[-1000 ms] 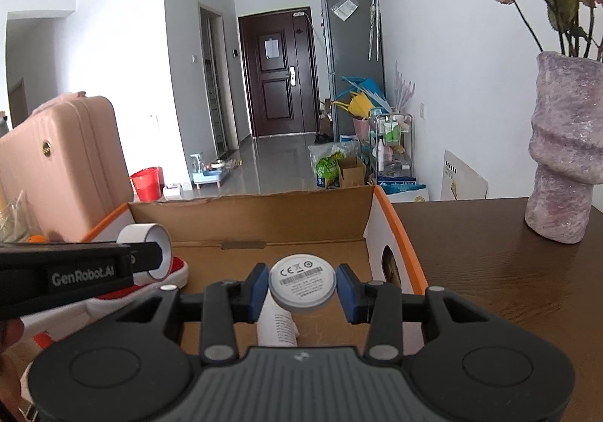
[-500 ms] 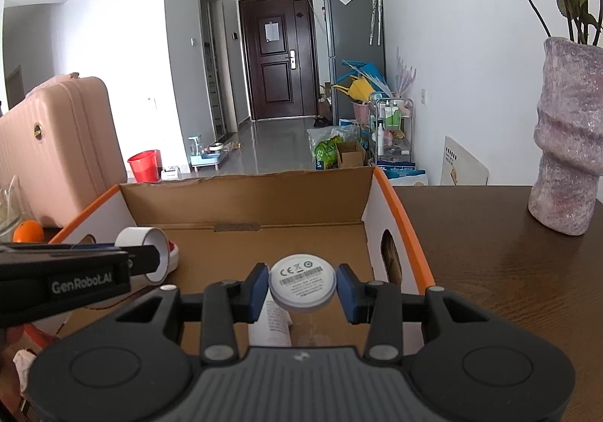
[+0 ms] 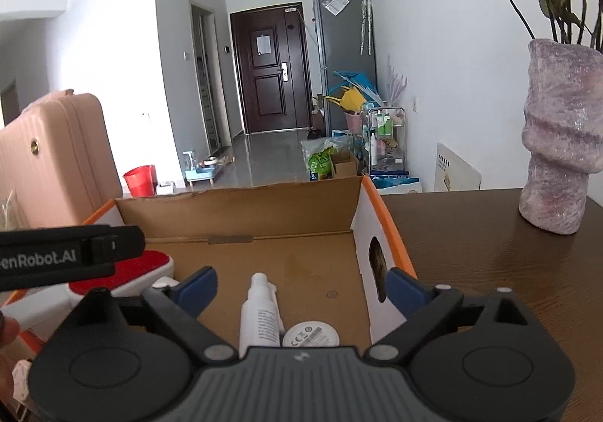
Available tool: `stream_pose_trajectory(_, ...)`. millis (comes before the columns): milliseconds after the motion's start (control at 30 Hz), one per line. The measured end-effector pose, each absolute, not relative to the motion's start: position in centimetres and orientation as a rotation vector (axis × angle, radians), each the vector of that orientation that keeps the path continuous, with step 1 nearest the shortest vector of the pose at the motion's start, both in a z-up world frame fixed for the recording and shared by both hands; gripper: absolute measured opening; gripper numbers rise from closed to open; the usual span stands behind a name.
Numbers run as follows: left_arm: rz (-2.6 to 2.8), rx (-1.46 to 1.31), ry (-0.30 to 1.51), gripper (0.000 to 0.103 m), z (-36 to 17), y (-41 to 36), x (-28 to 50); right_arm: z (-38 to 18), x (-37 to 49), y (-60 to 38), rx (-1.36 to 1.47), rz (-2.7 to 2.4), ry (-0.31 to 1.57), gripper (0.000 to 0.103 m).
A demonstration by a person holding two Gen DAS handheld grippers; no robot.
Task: Organize rigid objects
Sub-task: 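Withdraw both tools from the box back over the table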
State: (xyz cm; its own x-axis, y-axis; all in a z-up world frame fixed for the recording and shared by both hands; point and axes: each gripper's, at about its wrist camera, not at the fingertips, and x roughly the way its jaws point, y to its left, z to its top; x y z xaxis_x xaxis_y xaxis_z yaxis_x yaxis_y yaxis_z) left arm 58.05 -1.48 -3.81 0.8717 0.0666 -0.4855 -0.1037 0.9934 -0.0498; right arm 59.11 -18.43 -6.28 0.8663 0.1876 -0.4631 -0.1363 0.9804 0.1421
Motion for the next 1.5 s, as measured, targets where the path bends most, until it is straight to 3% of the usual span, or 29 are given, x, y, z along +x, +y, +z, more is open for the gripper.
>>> stream_pose_trajectory(667,0.094,-0.100,0.490,0.103,-3.4,-1.1,57.3,-5.9,58.0,-18.8,0.110,0.174,0.470,0.103)
stream_pose_trajectory(1500,0.132,-0.127,0.384,0.103,-1.9,0.8,50.7,-4.5,53.1,-19.4,0.099,0.150,0.407,0.103)
